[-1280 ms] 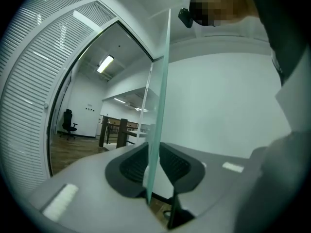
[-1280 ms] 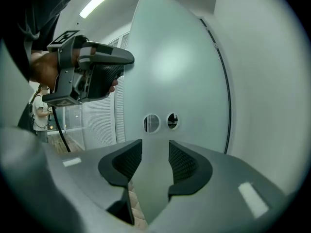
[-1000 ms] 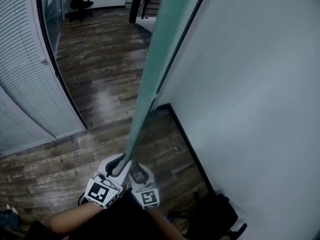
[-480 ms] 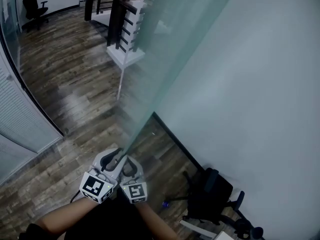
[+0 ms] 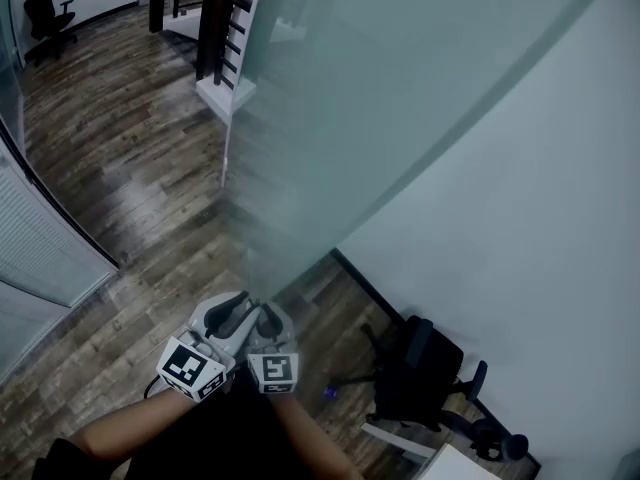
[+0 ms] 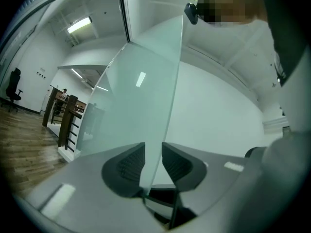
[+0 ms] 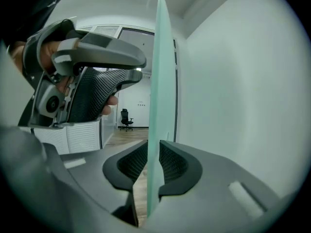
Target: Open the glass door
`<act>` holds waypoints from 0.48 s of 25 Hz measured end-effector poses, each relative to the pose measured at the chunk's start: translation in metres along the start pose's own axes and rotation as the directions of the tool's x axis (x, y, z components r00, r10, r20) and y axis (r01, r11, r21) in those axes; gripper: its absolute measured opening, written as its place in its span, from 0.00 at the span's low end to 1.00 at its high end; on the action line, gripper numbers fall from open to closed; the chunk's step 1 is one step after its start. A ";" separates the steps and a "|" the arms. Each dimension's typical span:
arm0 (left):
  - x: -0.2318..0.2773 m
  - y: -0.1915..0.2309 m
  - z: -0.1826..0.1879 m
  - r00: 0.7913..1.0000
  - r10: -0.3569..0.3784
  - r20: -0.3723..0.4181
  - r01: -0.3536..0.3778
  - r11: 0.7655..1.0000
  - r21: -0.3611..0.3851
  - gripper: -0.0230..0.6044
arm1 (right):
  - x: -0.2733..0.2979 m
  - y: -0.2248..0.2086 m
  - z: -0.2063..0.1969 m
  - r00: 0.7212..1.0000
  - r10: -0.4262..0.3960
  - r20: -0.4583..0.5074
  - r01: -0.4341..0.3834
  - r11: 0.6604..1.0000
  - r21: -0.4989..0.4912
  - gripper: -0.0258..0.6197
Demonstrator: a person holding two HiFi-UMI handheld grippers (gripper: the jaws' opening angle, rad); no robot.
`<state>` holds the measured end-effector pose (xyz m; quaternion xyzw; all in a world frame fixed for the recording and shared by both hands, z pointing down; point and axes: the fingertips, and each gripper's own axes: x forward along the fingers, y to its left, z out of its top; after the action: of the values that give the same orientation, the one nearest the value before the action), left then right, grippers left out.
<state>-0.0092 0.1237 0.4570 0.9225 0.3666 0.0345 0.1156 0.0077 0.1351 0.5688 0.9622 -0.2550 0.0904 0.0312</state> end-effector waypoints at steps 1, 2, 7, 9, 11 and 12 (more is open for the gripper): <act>-0.003 0.001 -0.002 1.000 0.004 0.000 -0.004 1.000 -0.003 0.19 | -0.002 -0.004 -0.001 1.000 -0.008 0.000 0.008 1.000 0.005 0.15; -0.007 0.002 -0.005 1.000 0.011 -0.007 -0.011 1.000 -0.004 0.17 | -0.005 -0.009 -0.001 1.000 -0.016 0.001 0.016 1.000 0.011 0.15; -0.019 0.009 -0.026 0.998 0.030 -0.046 -0.032 0.999 -0.042 0.15 | -0.014 -0.029 -0.003 1.000 -0.025 -0.001 0.025 0.999 0.035 0.14; -0.022 0.005 -0.029 0.999 0.010 -0.040 -0.013 0.998 -0.058 0.14 | -0.018 -0.035 -0.004 1.000 -0.031 0.001 0.031 0.998 0.049 0.14; -0.022 0.001 -0.032 1.000 -0.002 -0.031 0.000 0.998 -0.069 0.14 | -0.021 -0.045 -0.004 0.999 -0.047 0.006 0.047 0.998 0.053 0.13; -0.020 -0.001 -0.035 1.000 -0.003 -0.030 0.001 0.997 -0.077 0.14 | -0.023 -0.050 -0.004 0.999 -0.052 0.005 0.051 0.997 0.055 0.13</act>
<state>-0.0293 0.1172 0.4908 0.9164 0.3677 0.0624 0.1455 0.0128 0.1902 0.5679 0.9692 -0.2277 0.0936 0.0066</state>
